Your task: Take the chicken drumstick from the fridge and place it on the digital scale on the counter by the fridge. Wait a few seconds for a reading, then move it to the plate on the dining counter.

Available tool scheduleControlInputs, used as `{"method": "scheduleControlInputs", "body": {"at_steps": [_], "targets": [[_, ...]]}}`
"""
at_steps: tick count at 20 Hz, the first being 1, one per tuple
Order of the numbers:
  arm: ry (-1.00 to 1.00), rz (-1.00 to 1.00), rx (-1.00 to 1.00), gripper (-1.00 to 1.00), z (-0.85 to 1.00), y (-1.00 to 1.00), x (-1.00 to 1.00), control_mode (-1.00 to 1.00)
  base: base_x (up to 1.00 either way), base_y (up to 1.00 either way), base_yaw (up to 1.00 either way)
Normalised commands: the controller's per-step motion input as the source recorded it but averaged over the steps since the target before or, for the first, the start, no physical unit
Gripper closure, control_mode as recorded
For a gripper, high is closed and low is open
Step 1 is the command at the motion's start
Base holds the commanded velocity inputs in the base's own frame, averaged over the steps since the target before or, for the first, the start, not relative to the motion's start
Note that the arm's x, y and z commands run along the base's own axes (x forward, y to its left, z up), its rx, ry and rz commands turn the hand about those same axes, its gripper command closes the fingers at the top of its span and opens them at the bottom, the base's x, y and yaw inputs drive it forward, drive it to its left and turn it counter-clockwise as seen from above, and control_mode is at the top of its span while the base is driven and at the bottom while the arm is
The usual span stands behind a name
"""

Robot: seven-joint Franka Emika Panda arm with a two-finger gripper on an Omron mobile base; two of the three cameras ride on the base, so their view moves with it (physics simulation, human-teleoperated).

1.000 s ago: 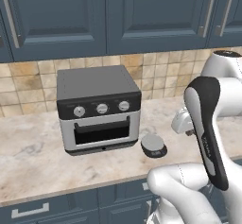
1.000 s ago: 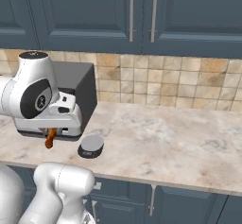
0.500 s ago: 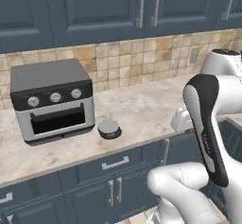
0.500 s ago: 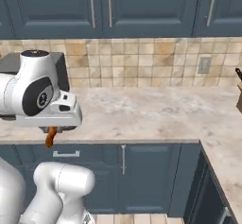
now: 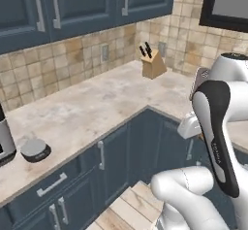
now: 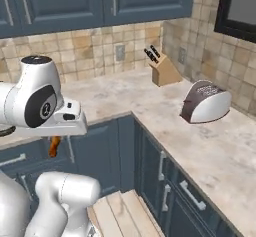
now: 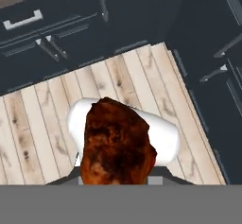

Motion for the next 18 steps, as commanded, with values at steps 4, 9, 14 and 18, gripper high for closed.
{"method": "scheduleControlInputs", "body": {"at_steps": [4,9,14,18], "targets": [[0.00,0.00,0.00,1.00,0.00,0.00,0.00,1.00,0.02,-0.47,-0.87],[0.00,0.00,0.00,1.00,0.00,0.00,0.00,1.00,0.00,-0.40,-0.88],[0.00,0.00,0.00,1.00,0.00,0.00,0.00,1.00,0.00,-0.36,-0.89],[0.00,0.00,0.00,1.00,0.00,0.00,0.00,1.00,0.01,-0.39,-0.89]]}}
